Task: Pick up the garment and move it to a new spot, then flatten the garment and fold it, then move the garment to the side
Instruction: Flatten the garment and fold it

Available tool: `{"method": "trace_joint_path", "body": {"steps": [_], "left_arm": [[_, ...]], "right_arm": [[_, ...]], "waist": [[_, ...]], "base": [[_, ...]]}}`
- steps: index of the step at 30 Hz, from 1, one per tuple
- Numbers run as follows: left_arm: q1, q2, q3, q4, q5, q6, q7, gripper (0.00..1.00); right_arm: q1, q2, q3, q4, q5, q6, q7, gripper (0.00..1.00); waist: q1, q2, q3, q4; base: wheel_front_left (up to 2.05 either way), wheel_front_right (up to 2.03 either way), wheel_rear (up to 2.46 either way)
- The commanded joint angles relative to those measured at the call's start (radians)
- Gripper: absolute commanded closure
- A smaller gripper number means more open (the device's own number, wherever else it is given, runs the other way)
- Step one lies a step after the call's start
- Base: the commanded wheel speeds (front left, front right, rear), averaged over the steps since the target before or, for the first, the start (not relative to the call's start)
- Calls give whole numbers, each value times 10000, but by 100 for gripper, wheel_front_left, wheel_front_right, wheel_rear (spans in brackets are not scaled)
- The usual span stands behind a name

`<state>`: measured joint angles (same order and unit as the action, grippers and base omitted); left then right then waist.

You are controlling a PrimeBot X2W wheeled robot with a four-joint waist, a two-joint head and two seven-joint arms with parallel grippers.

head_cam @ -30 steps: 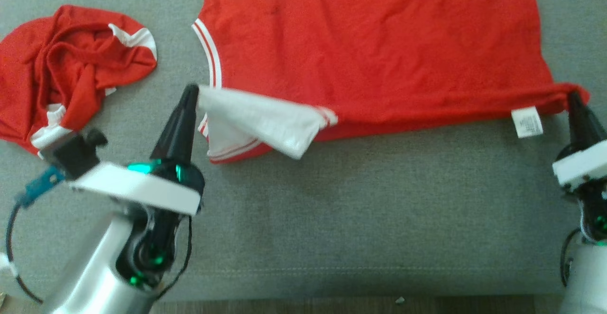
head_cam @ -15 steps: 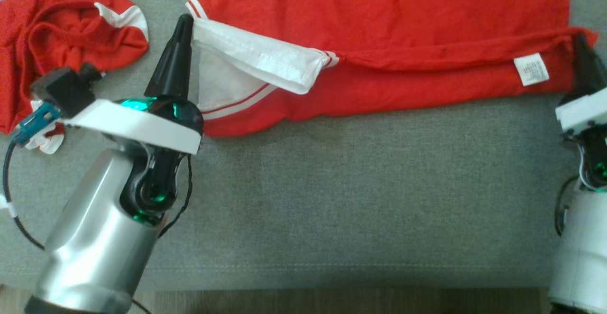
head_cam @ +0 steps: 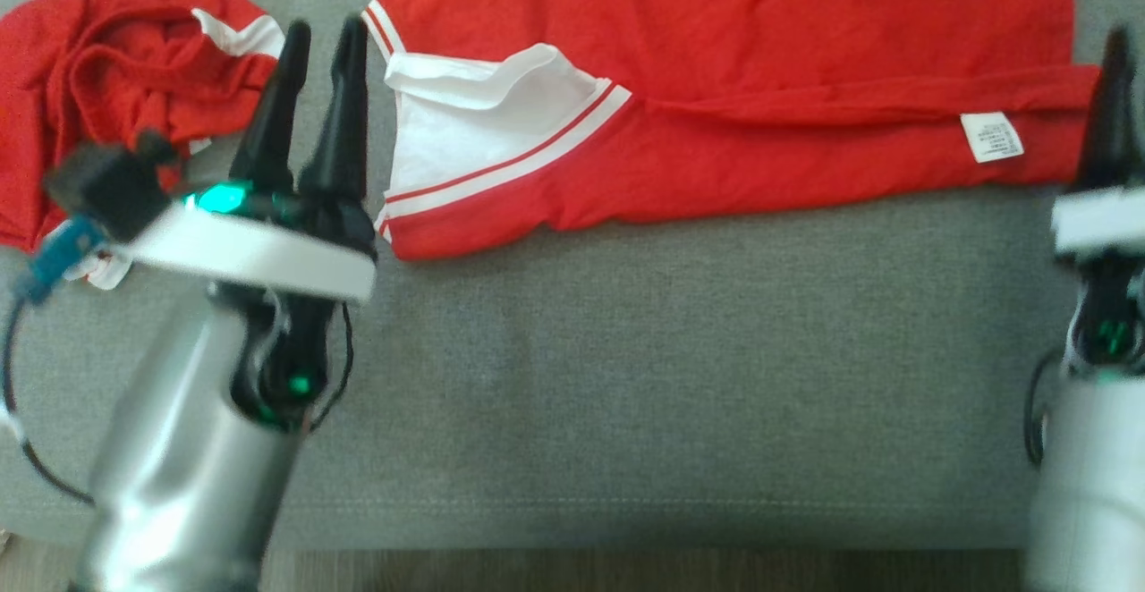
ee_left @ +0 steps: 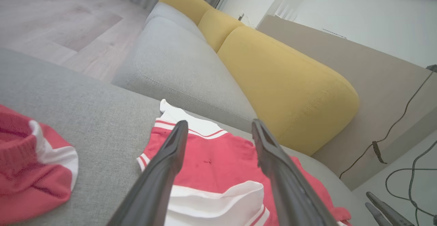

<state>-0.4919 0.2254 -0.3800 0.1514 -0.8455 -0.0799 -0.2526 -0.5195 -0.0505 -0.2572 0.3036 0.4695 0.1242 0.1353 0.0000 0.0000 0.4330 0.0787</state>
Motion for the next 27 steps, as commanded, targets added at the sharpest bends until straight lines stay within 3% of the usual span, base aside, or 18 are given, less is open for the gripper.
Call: {"method": "trace_joint_path", "body": {"steps": [1,4,8,18,19,21,22,27], "left_arm": [[326,173,403,-453,501,-4,-87,0],[1123,81,210,-431,1358,209,-89,0],[1834,-54,-145,103,1947,644,-89,0],[1798,-188,-554,1619,1840,622,600,0],[1772,-181,-602,1718,1850,650,722,23],[1732,-164,-649,1895,1850,713,900,82],[1704,-146,-665,1948,1868,716,912,100],[1598,-43,-718,2118,1962,718,885,100]], "right_arm": [[411,2,286,-456,-394,65,-107,0],[1025,2,391,-615,-1037,65,-157,0],[1467,2,444,-618,-883,65,-237,0],[1542,3,608,-277,-1085,65,-113,0],[1513,3,611,-227,-1197,65,-33,0],[1400,3,618,-61,-1437,65,157,0],[1315,3,605,58,-1644,65,279,0],[587,-56,455,764,-3162,65,832,0]], "waist": [[0,0,-132,-29],[0,0,-361,-52],[0,0,-574,-118],[0,0,-748,-323],[0,0,-752,-345],[0,0,-764,-394],[0,0,-757,-413],[0,0,-717,-419]], "base": [[0,0,0],[0,0,0],[0,0,0],[0,0,0],[0,0,0],[0,0,0],[0,0,0],[0,0,0]]}}
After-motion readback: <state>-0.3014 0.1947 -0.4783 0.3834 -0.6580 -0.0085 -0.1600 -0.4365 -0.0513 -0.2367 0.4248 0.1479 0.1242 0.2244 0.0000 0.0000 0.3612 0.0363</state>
